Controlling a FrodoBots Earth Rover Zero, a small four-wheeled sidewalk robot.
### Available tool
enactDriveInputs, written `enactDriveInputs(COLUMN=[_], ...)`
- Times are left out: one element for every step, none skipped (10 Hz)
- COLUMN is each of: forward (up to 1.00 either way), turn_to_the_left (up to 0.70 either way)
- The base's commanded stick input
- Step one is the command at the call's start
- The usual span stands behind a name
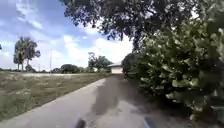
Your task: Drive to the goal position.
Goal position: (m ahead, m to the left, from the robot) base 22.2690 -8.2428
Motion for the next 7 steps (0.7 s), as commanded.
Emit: enactDriveInputs(forward=[0.69,0.69,0.69,0.69,0.69,0.69,0.69], turn_to_the_left=[0.34,0.34,0.26,0.03,0.03,0.05,0.34])
